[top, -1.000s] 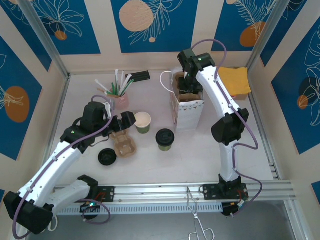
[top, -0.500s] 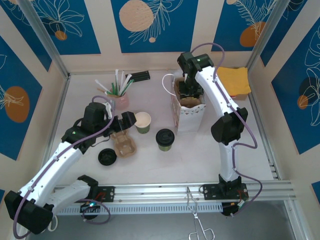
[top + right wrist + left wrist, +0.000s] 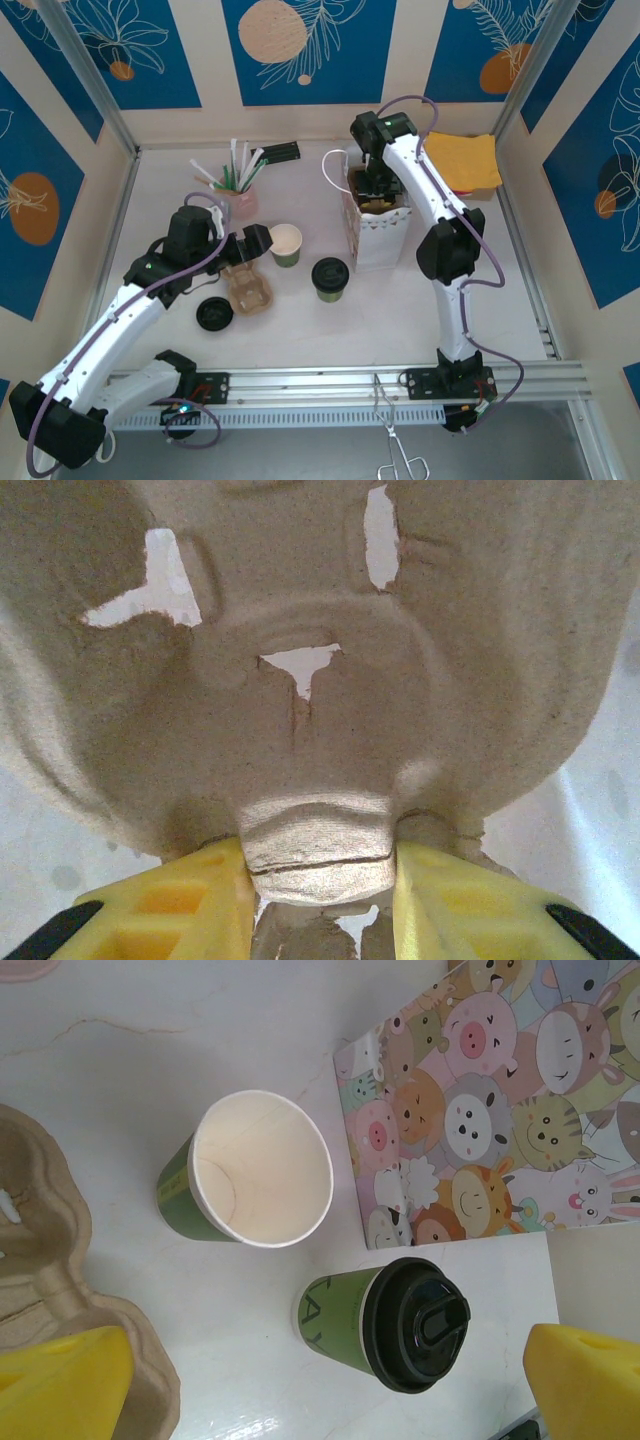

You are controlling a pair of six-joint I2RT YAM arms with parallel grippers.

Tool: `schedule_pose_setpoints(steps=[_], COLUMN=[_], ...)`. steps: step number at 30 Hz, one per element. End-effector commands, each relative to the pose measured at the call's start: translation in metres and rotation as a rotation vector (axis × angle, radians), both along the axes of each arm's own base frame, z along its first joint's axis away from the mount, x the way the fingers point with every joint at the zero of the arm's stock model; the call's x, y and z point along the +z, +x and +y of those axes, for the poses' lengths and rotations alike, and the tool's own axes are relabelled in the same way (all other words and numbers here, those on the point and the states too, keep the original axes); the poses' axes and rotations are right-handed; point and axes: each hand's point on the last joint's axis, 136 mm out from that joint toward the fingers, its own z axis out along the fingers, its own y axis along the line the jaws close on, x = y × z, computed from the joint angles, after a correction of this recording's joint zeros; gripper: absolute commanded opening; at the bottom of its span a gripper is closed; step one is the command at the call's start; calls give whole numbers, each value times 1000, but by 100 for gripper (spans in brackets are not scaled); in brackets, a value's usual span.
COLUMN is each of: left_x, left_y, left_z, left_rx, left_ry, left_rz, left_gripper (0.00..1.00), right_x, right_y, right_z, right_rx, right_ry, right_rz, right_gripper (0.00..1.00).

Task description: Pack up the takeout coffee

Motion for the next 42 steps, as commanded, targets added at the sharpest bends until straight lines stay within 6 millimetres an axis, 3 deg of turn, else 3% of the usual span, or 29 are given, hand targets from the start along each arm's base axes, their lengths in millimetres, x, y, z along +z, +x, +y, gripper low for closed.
schedule_pose_setpoints(steps=[1, 27, 42], left_x=[1, 0, -1], left_y=[-3, -6, -6], left_z=[2, 4, 5], left_rx=[0, 5, 9], left_ry=[12, 14, 14], left_rz=[-22, -14, -11], left_gripper=[100, 100, 100], right_x=[-13, -65, -81], right_y=[-5, -12, -28], right_z=[0, -1, -1], right_rx=[9, 8, 14], right_ry=[8, -3, -16], right_rz=[57, 135, 189], right_gripper=[36, 37, 37])
